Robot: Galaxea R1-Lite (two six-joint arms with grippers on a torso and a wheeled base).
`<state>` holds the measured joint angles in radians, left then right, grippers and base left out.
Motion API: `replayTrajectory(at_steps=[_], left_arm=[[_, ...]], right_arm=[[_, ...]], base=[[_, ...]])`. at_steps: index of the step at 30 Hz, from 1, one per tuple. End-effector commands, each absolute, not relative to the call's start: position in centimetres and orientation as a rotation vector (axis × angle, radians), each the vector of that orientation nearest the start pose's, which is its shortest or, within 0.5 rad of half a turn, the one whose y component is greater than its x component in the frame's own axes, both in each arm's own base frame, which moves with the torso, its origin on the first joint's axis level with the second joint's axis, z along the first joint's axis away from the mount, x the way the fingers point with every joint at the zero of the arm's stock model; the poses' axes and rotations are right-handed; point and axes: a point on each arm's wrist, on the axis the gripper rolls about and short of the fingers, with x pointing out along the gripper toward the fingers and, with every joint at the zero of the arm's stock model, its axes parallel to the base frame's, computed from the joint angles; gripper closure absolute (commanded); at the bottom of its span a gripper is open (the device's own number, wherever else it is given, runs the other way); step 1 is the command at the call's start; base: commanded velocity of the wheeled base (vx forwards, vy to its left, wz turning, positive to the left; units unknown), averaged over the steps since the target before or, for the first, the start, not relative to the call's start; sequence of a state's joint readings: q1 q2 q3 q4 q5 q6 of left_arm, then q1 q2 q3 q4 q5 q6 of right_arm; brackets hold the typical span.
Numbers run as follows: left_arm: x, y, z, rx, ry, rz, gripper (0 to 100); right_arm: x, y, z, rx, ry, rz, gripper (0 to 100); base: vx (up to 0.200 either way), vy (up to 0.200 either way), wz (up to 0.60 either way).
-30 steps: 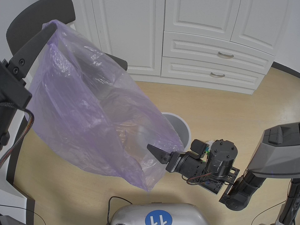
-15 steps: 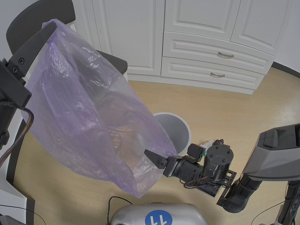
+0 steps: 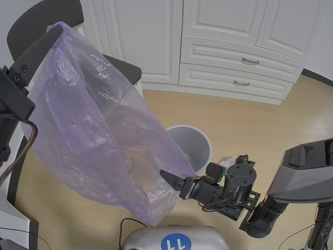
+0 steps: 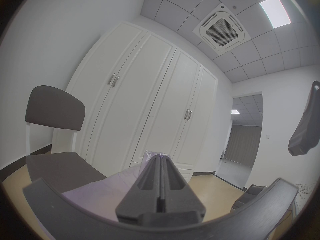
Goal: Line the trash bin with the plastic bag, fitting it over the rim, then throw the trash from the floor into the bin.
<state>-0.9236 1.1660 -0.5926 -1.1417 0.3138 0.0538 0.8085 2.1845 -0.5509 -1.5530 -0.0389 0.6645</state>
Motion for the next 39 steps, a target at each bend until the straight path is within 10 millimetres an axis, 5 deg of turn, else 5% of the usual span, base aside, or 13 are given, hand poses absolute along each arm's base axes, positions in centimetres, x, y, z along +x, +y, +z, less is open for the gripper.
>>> replayTrajectory(at_steps=[1,15,16,39], left_arm=[[9.9,-12.0,29.9,-0.283,-0.484,-0.579,100],[10.0,-12.0,29.8,-0.281,-0.482,-0.579,100],[9.9,-12.0,29.8,-0.281,-0.482,-0.579,100],[9.5,-11.5,30.2,-0.293,-0.498,-0.577,100]], right_arm=[[23.5,24.4,6.2,0.603,0.303,0.723,100],[22.9,23.8,6.5,0.529,0.285,0.728,100],[22.8,23.7,6.5,0.523,0.286,0.729,0],[22.8,23.2,6.5,0.477,0.273,0.722,0]], base=[[0.0,0.0,0.0],[0.0,0.0,0.0],[0.0,0.0,0.0],[0.0,0.0,0.0]])
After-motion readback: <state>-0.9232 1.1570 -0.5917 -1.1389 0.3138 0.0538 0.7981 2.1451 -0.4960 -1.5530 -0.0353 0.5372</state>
